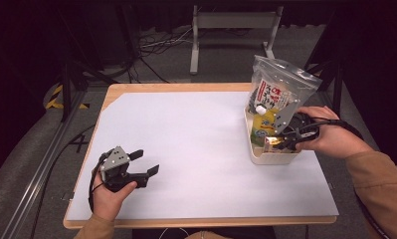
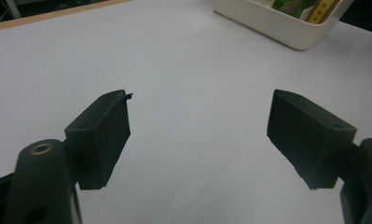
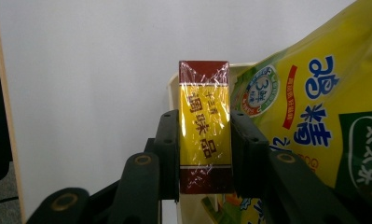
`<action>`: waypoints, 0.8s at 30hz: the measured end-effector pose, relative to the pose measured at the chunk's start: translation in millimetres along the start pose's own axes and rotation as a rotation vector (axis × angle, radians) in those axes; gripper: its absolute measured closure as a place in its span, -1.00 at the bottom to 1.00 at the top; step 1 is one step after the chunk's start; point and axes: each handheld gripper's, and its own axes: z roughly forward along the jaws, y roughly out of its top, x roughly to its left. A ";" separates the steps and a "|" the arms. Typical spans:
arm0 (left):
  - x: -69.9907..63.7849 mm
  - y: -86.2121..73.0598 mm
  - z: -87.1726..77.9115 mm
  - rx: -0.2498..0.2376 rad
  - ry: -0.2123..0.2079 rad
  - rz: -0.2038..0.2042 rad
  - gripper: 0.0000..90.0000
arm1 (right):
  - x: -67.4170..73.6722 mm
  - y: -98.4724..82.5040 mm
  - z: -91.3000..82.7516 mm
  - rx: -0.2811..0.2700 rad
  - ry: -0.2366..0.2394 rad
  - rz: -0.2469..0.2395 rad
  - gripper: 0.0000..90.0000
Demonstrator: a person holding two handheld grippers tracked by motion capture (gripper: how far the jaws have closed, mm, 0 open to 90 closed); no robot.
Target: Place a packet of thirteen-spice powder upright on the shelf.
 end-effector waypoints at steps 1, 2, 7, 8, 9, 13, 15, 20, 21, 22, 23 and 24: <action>0.0 0.0 0.0 0.000 0.000 0.001 -0.51 | 0.5 0.3 0.8 0.004 -0.005 -0.001 0.51; -0.2 0.0 0.1 0.000 0.001 0.001 -0.51 | 0.7 0.6 1.4 0.005 -0.008 -0.003 0.51; 0.1 0.0 0.4 0.003 -0.001 0.006 -0.52 | 2.0 1.5 5.6 0.028 -0.012 -0.005 0.50; 0.1 -0.1 0.5 0.003 -0.001 0.007 -0.52 | 2.1 1.6 6.7 0.031 -0.014 -0.006 0.50; 0.1 -0.1 0.7 0.004 -0.002 0.007 -0.51 | 2.2 1.9 7.3 0.039 -0.015 -0.010 0.50; -0.2 -0.1 0.6 0.006 -0.002 0.005 -0.52 | 2.6 1.6 11.0 0.053 -0.018 -0.011 0.49; 0.1 -0.2 0.8 0.005 -0.001 0.006 -0.51 | 3.0 1.4 13.1 0.069 -0.022 -0.016 0.48; -0.3 -0.6 1.3 0.007 -0.001 -0.002 -0.51 | 3.1 0.2 16.9 0.099 -0.028 -0.022 0.48; -0.3 -0.6 1.3 0.007 -0.001 -0.002 -0.51 | 3.1 0.2 16.9 0.099 -0.028 -0.022 0.48; -0.2 -0.6 1.4 0.007 0.000 -0.001 -0.51 | 3.2 -0.1 17.2 0.099 -0.029 -0.018 0.48; -0.1 -0.7 1.6 0.006 -0.002 -0.002 -0.51 | 3.3 -0.3 17.0 0.100 -0.031 -0.015 0.48; -0.2 -0.8 1.8 0.007 -0.004 -0.005 -0.51 | 3.3 -0.5 17.1 0.100 -0.033 -0.015 0.47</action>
